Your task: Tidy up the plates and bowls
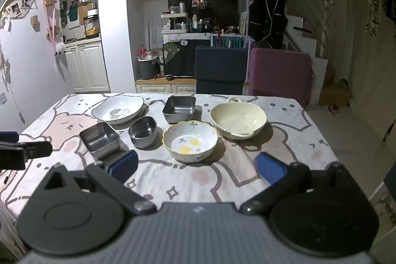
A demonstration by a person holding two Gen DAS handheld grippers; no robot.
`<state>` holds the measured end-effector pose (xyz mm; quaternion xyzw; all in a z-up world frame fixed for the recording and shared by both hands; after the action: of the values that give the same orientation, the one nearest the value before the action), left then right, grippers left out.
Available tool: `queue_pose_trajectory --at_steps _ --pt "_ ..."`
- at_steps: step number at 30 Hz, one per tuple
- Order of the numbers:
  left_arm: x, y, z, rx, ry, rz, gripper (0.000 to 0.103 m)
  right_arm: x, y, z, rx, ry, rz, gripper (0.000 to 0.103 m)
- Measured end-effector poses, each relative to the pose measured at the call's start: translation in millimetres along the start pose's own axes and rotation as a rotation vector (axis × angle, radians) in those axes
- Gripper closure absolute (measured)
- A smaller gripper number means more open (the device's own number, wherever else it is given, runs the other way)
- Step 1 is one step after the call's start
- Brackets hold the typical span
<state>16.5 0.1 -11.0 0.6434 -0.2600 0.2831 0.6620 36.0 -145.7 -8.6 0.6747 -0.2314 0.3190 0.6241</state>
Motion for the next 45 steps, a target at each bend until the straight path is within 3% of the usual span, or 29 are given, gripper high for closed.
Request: queue_pose_trajectory --at_steps 45 --pt "-2.0 4.0 2.7 0.007 -0.018 0.010 0.000 0.0 0.1 -0.7 -0.002 0.001 0.004 0.000"
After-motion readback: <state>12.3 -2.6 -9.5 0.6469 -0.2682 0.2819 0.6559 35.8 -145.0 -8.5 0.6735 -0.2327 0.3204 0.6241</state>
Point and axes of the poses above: each gripper's, at about its wrist camera, not at the fingertips, and y roughly against the way its jaws point, z to its right, x to its top, the point moved 2 cm from there along -y, roughly the way its jaws point, and after that the axes turned 11 degrees about -z, right-handed, at the moved point
